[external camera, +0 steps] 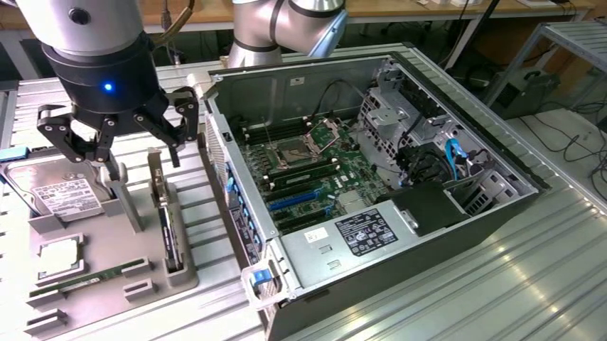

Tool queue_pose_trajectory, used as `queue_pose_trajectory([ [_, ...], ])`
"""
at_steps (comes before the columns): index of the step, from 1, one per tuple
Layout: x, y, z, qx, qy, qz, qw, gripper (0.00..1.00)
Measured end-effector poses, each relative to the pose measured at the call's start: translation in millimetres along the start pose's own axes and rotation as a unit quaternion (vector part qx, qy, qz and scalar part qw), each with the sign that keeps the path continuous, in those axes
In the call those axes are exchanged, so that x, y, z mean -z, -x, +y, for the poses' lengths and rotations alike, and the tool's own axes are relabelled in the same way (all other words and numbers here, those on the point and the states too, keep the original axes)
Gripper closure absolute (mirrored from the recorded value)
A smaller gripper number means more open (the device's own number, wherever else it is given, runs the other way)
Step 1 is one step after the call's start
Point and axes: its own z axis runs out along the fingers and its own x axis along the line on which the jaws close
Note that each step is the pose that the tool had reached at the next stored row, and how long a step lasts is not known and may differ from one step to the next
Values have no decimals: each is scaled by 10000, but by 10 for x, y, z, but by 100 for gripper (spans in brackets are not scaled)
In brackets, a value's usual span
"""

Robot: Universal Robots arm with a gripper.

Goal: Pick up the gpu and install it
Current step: 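Pick up the gpu and move the gpu toward the slot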

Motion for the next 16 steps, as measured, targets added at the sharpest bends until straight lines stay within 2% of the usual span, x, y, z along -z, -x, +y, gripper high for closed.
queue_pose_trajectory([
  [8,-71,-2,-5,4,-9,0,10000,28],
  [16,-160,-2,-57,6,-8,0,10000,28],
])
